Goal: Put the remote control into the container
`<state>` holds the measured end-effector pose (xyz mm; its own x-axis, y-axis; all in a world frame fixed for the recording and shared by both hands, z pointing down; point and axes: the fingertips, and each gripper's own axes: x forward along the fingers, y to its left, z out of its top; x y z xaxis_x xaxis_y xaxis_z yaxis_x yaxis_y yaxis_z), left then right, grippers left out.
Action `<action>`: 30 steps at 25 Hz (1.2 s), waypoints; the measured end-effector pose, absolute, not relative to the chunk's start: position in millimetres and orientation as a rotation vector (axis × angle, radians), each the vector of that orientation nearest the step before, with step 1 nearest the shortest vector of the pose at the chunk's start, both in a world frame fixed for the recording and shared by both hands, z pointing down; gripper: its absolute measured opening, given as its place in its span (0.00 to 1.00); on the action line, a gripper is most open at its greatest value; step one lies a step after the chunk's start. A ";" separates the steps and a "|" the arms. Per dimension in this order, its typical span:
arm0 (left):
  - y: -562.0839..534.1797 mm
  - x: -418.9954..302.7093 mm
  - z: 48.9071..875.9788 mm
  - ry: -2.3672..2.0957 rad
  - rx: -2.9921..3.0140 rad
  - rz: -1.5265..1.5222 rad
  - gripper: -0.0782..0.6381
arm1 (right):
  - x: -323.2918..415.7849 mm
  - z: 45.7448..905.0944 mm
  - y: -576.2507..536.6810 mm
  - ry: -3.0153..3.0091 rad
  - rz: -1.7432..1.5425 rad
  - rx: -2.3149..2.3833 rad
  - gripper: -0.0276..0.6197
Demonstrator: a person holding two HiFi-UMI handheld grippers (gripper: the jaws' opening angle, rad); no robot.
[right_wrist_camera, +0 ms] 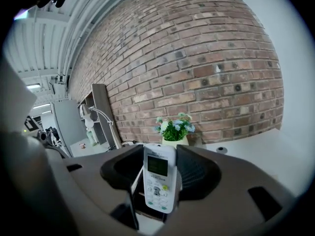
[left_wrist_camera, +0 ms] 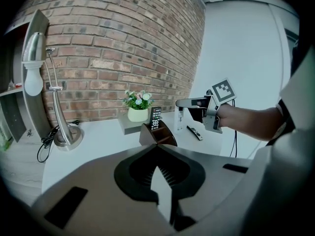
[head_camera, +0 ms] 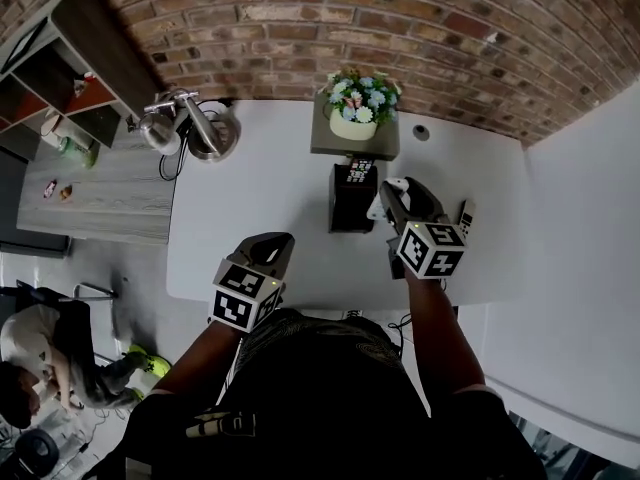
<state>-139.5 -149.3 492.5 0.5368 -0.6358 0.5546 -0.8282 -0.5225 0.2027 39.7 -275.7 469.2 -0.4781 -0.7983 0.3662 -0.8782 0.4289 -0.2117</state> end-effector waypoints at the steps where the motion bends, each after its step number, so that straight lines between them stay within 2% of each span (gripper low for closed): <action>1: -148.9 -143.8 491.8 -1.201 2.328 0.579 0.10 | 32.6 469.6 -280.1 -2.472 0.537 1.468 0.38; 13: -132.3 -189.0 494.3 -1.338 2.229 0.509 0.10 | -7.5 502.5 -309.5 -2.462 0.388 1.490 0.38; 30: -132.8 -191.6 491.8 -1.350 2.216 0.496 0.10 | -10.7 571.0 -285.9 -2.317 0.517 1.360 0.38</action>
<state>-191.6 -132.8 491.8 0.4436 -0.7149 0.5405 -0.8948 -0.3873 0.2220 -10.7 -285.9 571.0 -0.4448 -0.7332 0.5143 -0.8823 0.4573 -0.1110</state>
